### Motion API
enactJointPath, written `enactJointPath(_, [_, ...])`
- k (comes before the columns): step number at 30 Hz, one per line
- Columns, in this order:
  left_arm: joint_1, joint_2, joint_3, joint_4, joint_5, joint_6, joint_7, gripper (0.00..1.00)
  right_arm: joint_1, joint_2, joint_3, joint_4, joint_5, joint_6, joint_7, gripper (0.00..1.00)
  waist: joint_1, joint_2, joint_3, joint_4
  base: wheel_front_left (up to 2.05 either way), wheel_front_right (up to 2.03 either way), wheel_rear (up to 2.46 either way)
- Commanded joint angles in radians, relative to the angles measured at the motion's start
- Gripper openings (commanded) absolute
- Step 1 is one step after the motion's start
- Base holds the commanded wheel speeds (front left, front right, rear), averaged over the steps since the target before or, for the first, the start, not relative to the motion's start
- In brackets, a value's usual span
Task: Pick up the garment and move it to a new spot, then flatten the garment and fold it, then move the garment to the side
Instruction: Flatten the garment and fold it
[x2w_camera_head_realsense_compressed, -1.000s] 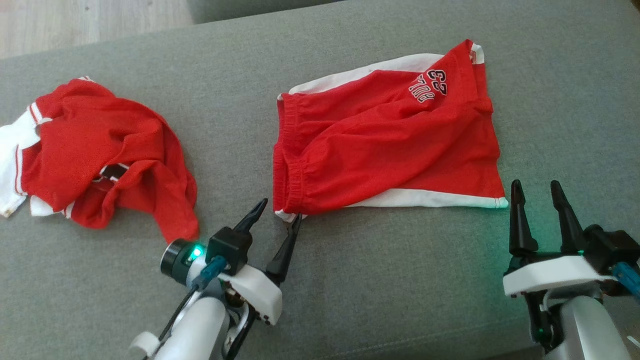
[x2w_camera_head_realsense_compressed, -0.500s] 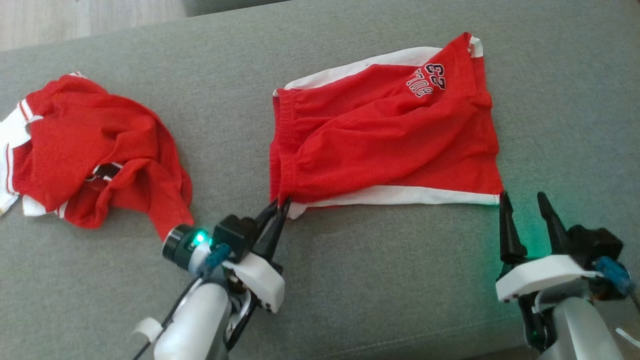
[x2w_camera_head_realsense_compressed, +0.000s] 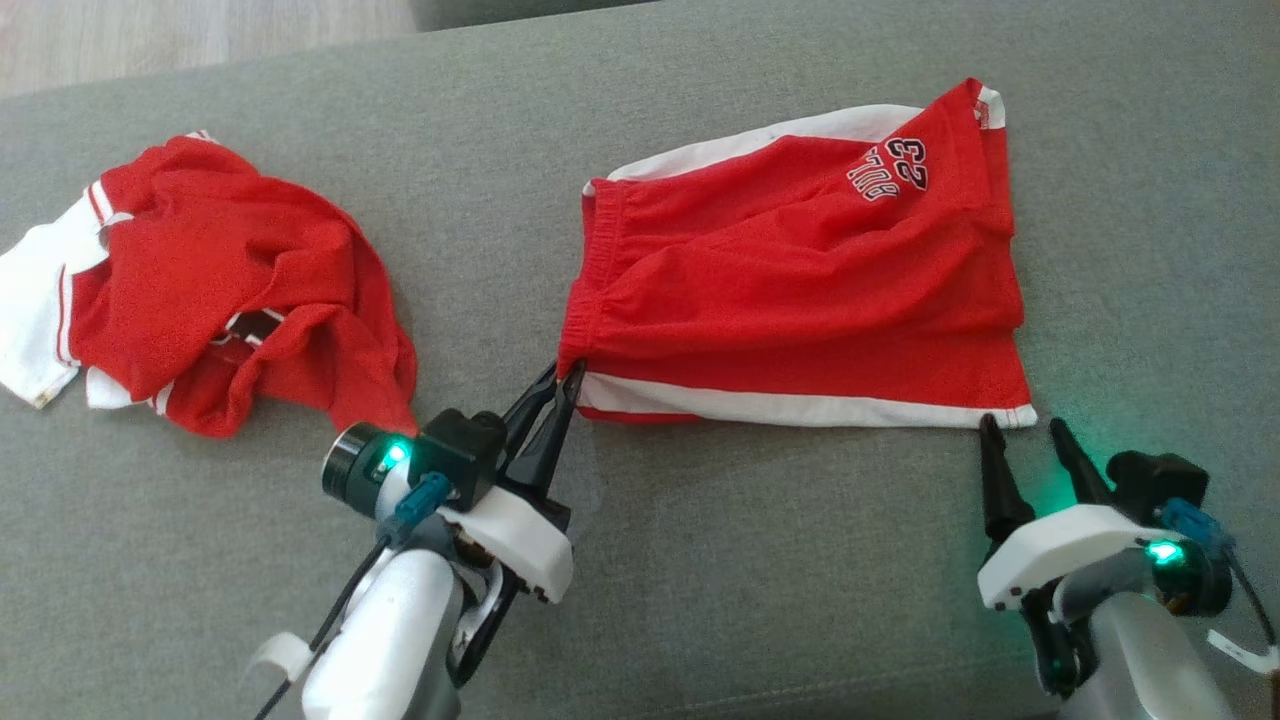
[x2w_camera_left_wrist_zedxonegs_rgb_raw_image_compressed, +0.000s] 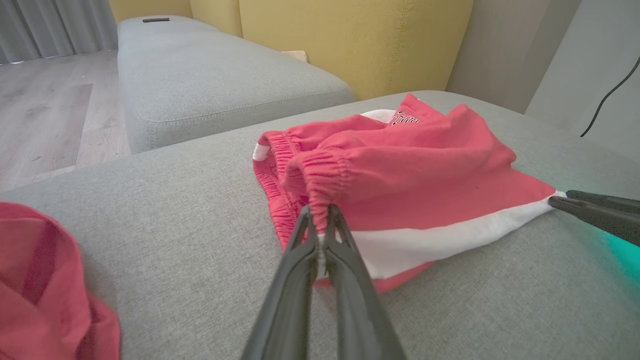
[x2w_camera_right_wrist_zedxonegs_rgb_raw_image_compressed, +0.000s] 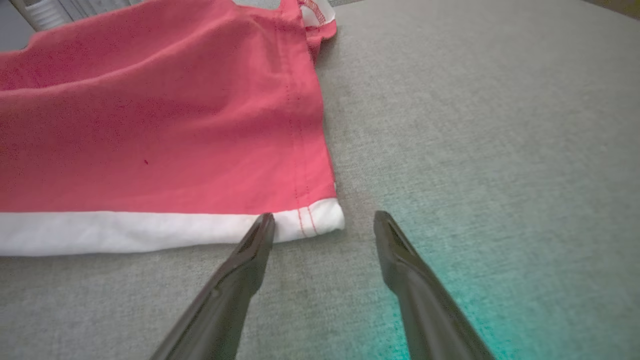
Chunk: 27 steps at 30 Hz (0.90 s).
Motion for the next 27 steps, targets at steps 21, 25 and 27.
enactJointPath(21, [-0.022, 0.002, 0.066, -0.05, -0.003, 0.012, -0.005, 0.0, -0.113, -0.082, 0.155, -0.032, 0.086, -0.001, -0.091, 0.0, 0.0, 0.0, -0.026, -0.012, 0.0, 0.0, 0.0])
enactJointPath(25, [-0.066, 0.012, 0.1, -0.1, -0.013, -0.004, -0.005, 0.0, -0.154, -0.143, 0.191, -0.181, 0.107, -0.001, -0.099, 0.0, 0.0, 0.0, -0.06, -0.025, 0.0, 0.0, 0.0])
enactJointPath(27, [-0.101, 0.023, 0.112, -0.121, -0.011, -0.01, -0.005, 0.0, -0.181, -0.171, 0.204, -0.247, 0.112, -0.001, -0.093, 0.0, 0.0, 0.0, -0.076, -0.029, 0.0, 0.0, 0.0])
